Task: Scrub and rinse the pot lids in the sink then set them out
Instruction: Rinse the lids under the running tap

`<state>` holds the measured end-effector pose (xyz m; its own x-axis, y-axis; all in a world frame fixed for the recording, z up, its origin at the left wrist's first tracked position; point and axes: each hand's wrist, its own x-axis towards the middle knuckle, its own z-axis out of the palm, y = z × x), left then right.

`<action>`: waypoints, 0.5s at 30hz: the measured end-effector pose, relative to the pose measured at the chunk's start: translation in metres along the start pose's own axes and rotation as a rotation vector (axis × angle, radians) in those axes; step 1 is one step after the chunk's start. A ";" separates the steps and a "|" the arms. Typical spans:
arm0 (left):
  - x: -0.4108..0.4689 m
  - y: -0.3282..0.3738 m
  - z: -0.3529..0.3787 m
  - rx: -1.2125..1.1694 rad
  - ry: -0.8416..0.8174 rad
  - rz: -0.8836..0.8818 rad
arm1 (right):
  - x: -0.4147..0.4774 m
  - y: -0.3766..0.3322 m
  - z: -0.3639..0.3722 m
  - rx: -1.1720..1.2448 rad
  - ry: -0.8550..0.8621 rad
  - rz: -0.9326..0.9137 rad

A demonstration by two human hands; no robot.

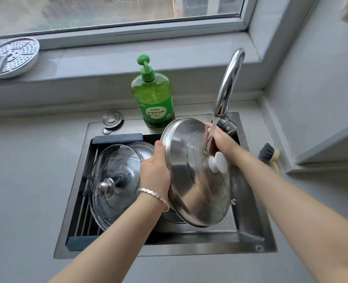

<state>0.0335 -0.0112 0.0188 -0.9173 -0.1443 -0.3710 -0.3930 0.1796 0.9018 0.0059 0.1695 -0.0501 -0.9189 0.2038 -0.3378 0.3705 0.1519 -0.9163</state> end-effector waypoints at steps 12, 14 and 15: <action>0.016 -0.007 0.010 0.025 -0.088 0.008 | -0.060 -0.035 0.086 -0.433 0.145 -0.433; 0.014 -0.008 0.006 0.079 -0.107 0.041 | -0.048 -0.034 0.072 -0.427 0.111 -0.331; 0.013 -0.010 0.004 0.096 -0.120 0.060 | -0.039 -0.035 0.063 -0.389 0.103 -0.209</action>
<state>0.0256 -0.0108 0.0041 -0.9380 -0.0141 -0.3464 -0.3366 0.2769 0.9000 0.0203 0.0956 -0.0180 -0.9684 0.2222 -0.1134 0.2202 0.5480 -0.8069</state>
